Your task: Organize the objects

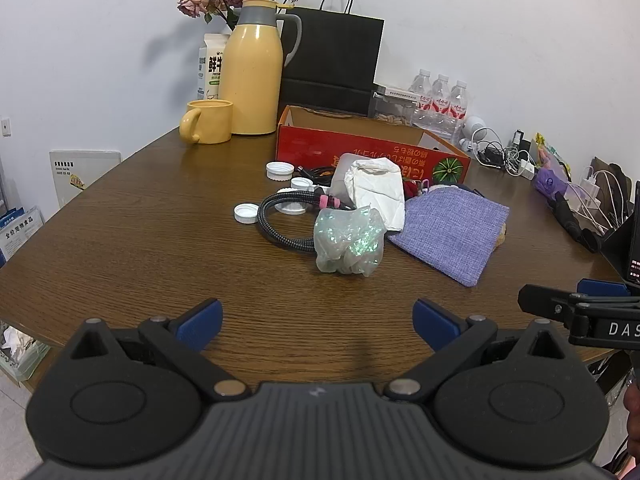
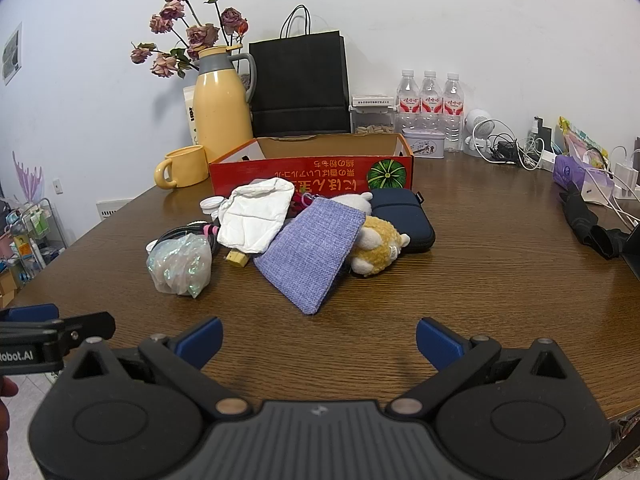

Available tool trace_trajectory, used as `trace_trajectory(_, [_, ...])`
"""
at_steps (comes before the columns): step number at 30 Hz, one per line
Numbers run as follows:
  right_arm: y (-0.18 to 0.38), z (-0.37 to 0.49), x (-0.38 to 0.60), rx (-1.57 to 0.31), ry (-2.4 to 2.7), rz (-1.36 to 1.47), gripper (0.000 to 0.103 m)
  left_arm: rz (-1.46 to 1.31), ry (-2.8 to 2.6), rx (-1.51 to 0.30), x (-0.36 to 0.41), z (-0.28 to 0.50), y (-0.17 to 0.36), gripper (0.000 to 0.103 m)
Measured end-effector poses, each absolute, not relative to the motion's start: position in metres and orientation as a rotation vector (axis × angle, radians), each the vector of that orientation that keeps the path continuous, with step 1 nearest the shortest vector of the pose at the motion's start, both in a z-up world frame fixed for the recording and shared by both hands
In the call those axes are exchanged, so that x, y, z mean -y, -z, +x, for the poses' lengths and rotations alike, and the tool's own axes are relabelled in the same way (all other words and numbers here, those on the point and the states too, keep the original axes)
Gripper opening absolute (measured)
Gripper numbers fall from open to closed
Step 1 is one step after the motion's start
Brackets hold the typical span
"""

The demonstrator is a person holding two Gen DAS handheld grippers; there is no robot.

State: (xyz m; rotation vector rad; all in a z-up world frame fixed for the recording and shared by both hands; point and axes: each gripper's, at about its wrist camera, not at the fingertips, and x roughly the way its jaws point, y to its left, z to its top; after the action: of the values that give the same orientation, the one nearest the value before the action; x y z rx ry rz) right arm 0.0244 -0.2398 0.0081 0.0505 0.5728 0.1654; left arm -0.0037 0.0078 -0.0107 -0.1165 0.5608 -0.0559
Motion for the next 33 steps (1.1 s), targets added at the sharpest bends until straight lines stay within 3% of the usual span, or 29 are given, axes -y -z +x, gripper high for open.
trace_trajectory(33, [-0.0087, 0.0254, 0.2394, -0.575, -0.164, 0.043, 0.103, -0.118, 0.059, -0.572, -0.0090, 0.0000, 0.0124, 0.103])
